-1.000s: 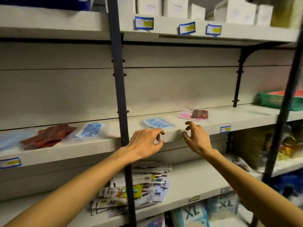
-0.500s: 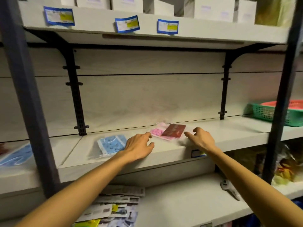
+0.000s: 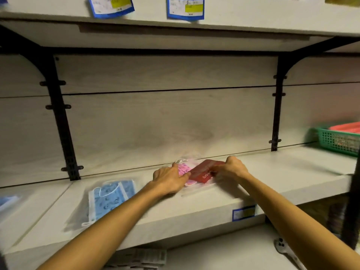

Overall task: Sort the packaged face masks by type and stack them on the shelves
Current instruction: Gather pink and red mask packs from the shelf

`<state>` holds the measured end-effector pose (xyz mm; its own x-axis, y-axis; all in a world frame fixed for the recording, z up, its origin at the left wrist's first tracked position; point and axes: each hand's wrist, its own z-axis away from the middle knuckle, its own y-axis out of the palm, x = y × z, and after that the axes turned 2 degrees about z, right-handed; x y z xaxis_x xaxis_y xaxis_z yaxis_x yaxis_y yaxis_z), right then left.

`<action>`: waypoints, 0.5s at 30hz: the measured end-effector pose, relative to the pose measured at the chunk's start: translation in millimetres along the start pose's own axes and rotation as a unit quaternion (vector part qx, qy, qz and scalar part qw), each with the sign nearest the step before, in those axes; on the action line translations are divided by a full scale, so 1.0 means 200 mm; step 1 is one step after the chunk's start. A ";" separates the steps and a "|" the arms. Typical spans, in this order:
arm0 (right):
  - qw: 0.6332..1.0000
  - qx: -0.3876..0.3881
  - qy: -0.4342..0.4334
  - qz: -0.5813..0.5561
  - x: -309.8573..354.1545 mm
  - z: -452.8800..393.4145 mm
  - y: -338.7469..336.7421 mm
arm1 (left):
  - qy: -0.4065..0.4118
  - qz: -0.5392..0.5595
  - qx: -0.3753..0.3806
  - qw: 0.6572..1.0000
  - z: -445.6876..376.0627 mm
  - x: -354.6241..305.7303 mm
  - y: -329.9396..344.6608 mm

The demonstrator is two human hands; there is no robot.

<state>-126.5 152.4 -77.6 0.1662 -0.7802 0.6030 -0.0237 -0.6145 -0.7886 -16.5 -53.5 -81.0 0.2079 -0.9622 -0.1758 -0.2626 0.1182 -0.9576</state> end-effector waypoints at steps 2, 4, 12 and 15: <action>0.999 0.006 0.017 0.039 0.01 -0.05 -0.03 | -0.014 0.019 -0.010 1.000 -0.06 0.02 0.01; 0.998 0.007 0.027 0.061 0.01 -0.11 -0.04 | -0.027 0.049 -0.017 0.998 -0.12 0.04 0.03; 0.998 0.020 -0.013 -0.065 -0.09 -0.27 0.00 | -0.071 0.230 -0.063 0.969 -0.20 0.09 0.10; 0.992 -0.017 -0.038 -0.120 -0.11 -0.30 -0.01 | -0.098 0.299 -0.091 0.945 -0.20 0.10 0.08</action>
<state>-190.1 164.2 -82.3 0.2449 -0.6004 0.7613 -0.0075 -0.7864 -0.6177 -54.2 -79.9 -91.0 0.1357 -0.6708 -0.7291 -0.5427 0.5654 -0.6211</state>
